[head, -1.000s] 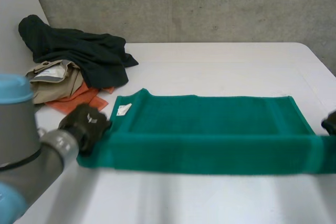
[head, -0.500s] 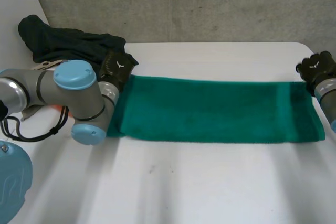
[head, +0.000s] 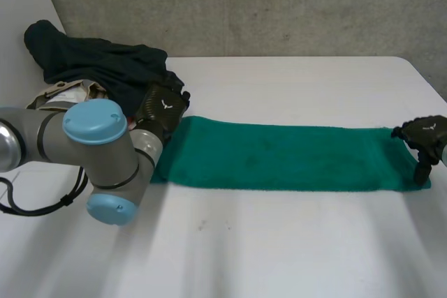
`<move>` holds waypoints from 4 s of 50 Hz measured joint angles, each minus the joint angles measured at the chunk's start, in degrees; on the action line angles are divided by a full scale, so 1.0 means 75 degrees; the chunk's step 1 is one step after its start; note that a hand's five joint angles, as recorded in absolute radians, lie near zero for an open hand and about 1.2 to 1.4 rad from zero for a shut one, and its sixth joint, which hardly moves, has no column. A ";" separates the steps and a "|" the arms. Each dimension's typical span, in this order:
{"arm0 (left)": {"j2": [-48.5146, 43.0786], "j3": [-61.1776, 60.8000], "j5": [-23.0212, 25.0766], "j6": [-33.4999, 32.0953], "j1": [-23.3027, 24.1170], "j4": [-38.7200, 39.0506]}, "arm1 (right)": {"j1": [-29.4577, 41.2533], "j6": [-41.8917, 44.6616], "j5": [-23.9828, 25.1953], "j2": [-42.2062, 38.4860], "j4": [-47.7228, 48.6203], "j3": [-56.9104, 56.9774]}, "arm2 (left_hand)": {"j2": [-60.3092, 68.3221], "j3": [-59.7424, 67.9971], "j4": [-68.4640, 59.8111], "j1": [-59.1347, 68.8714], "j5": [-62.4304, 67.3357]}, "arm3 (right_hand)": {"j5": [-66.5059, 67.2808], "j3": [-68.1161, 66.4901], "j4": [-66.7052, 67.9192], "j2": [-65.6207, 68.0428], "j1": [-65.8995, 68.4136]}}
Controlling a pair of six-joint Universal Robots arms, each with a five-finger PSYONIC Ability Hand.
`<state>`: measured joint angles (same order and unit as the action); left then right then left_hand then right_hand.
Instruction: Fold the laundry.
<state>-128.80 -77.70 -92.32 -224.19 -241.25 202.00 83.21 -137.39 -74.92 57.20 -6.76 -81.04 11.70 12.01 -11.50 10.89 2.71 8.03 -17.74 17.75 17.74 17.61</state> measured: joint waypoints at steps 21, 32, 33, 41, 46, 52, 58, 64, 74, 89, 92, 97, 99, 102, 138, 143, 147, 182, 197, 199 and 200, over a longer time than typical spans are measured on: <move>0.0935 -0.0768 0.0021 0.0075 -0.0069 -0.0004 | -0.1269 0.0831 -0.0476 0.0020 0.0989 0.0080 | 0.0001 0.0000 0.0000 -0.0001 0.0000 | 0.6355 -0.6690 0.6752 0.6580 0.6046; 0.1428 -0.1205 0.0018 0.0515 -0.0137 -0.0006 | 0.0465 0.1089 -0.0217 0.0658 0.2024 0.0088 | 0.0001 0.0000 0.0000 0.0000 0.0000 | 0.6456 -0.6697 0.6770 0.6580 0.6046; 0.1488 -0.1230 0.0014 0.0631 -0.0137 -0.0008 | 0.0849 0.0936 -0.0100 0.0723 0.2182 0.0074 | 0.0001 0.0000 0.0000 -0.0001 0.0000 | 0.6469 -0.6697 0.6774 0.6580 0.6046; 0.1887 -0.1443 -0.0002 0.1299 -0.0125 -0.0015 | 0.3668 0.0384 0.0925 0.0644 0.2973 0.0049 | 0.0001 0.0000 0.0000 -0.0001 0.0000 | 0.6469 -0.6697 0.6776 0.6581 0.6046; 0.1985 -0.1604 -0.0001 0.1445 -0.0105 -0.0009 | 0.5206 0.0573 0.1574 -0.0178 0.3444 0.0132 | 0.0001 0.0000 0.0000 0.0000 0.0000 | 0.6470 -0.6691 0.6771 0.6577 0.6044; 0.1924 -0.1661 0.0007 0.1445 -0.0077 -0.0005 | 0.5744 0.0755 0.1386 -0.0847 0.3609 0.0187 | 0.0001 0.0000 0.0000 -0.0001 0.0000 | 0.1799 -0.1968 0.1974 0.1672 0.1778; 0.1852 -0.1619 0.0019 0.1429 -0.0028 -0.0002 | 0.5534 0.0171 0.0405 -0.0582 0.3445 -0.0123 | 0.0000 0.0000 0.0000 -0.0001 0.0000 | -0.0720 0.0770 -0.0766 -0.0793 -0.0651; 0.1831 -0.1500 0.0036 0.1426 0.0133 0.0005 | 0.4034 -0.1110 0.0183 0.0628 0.2529 -0.1052 | 0.0000 0.0000 0.0000 0.0000 0.0000 | -0.0721 0.0789 -0.0791 -0.0794 -0.0651; 0.1620 -0.1245 0.0211 0.1450 0.0633 0.0044 | 0.2672 -0.0643 0.0605 0.0968 0.1806 -0.2290 | 0.0001 0.0000 0.0000 0.0000 0.0000 | 0.0009 0.0001 -0.0007 -0.0007 0.0018; 0.0841 -0.0743 0.0525 0.1545 0.1120 -0.0039 | 0.2480 0.0473 -0.0451 0.0886 0.2871 -0.2252 | 0.0000 0.0000 0.0000 0.0000 0.0000 | 0.6538 -0.6692 0.6749 0.6505 0.5907; 0.1058 -0.0906 0.0482 0.1548 0.1013 -0.0041 | 0.2638 0.0915 -0.0832 0.0998 0.3039 -0.2031 | 0.0001 0.0000 0.0000 -0.0001 0.0000 | 0.6555 -0.6692 0.6753 0.6505 0.5907; 0.1672 -0.1358 0.0374 0.1570 0.0593 -0.0042 | 0.3743 0.1838 -0.0858 0.1065 0.3235 -0.1413 | 0.0000 0.0000 0.0000 -0.0001 0.0000 | 0.6557 -0.6693 0.6759 0.6505 0.5974; 0.1848 -0.1486 0.0352 0.1577 0.0458 -0.0041 | 0.4214 0.2005 -0.0634 0.1033 0.3294 -0.1227 | 0.0000 0.0000 0.0000 0.0000 0.0000 | 0.6557 -0.6693 0.6761 0.6505 0.5974; 0.2062 -0.1647 0.0333 0.1588 0.0290 -0.0040 | 0.4857 0.2153 -0.0216 0.0938 0.3383 -0.0998 | 0.0000 0.0000 0.0000 -0.0001 0.0000 | 0.6583 -0.6694 0.6763 0.6505 0.5974; -0.1038 0.2530 0.0229 0.2757 0.2081 -0.1261 | 0.2969 -0.4929 0.0627 0.0848 0.1250 -0.0103 | 0.0001 0.0000 0.0000 0.0000 0.0000 | -0.0712 0.0787 -0.0788 -0.0786 -0.0652; -0.1406 0.2673 -0.0457 0.2797 0.2120 -0.1801 | 0.3029 -0.4820 0.0890 0.0048 0.0569 0.0602 | 0.0001 0.0000 0.0000 0.0000 0.0000 | -0.0711 0.0787 -0.0788 -0.0786 -0.0652; -0.1434 0.2414 -0.0987 0.2799 0.2087 -0.2124 | 0.3175 -0.4733 0.1205 -0.0513 0.0133 0.1109 | 0.0001 0.0000 0.0000 0.0000 0.0000 | -0.0711 0.0787 -0.0788 -0.0786 -0.0652; 0.1714 0.0827 0.1205 0.3014 0.1453 -0.2374 | 0.3493 -0.4922 -0.0159 0.0165 0.0792 -0.0572 | 0.0001 0.0000 0.0000 -0.0123 -0.0031 | -0.0721 0.0787 -0.0788 -0.0785 -0.0763; 0.1933 0.0603 0.4597 0.4583 0.0681 -0.3111 | 0.3434 -0.6061 0.0625 -0.0134 0.1406 -0.1296 | 0.0000 0.0000 0.0000 -0.0096 -0.0031 | -0.0689 0.0740 -0.0745 -0.0732 -0.0709; 0.1934 0.0565 0.4532 0.4588 0.0686 -0.3109 | 0.3447 -0.6086 0.0626 -0.0246 0.1453 -0.1197 | 0.0001 0.0000 0.0000 -0.0097 -0.0032 | -0.0377 0.0356 -0.0380 -0.0360 -0.0360; 0.1935 0.0552 0.4499 0.4585 0.0688 -0.3107 | 0.3452 -0.6095 0.0625 -0.0286 0.1472 -0.1158 | 0.0001 0.0000 0.0000 -0.0097 -0.0032 | -0.0214 0.0183 -0.0208 -0.0181 -0.0181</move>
<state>-114.29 -73.56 -58.57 -189.80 -236.08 178.70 109.10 -183.10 -70.23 55.06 4.28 -89.72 11.71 12.01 -11.50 10.16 2.47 6.43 -16.37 16.19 16.38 16.25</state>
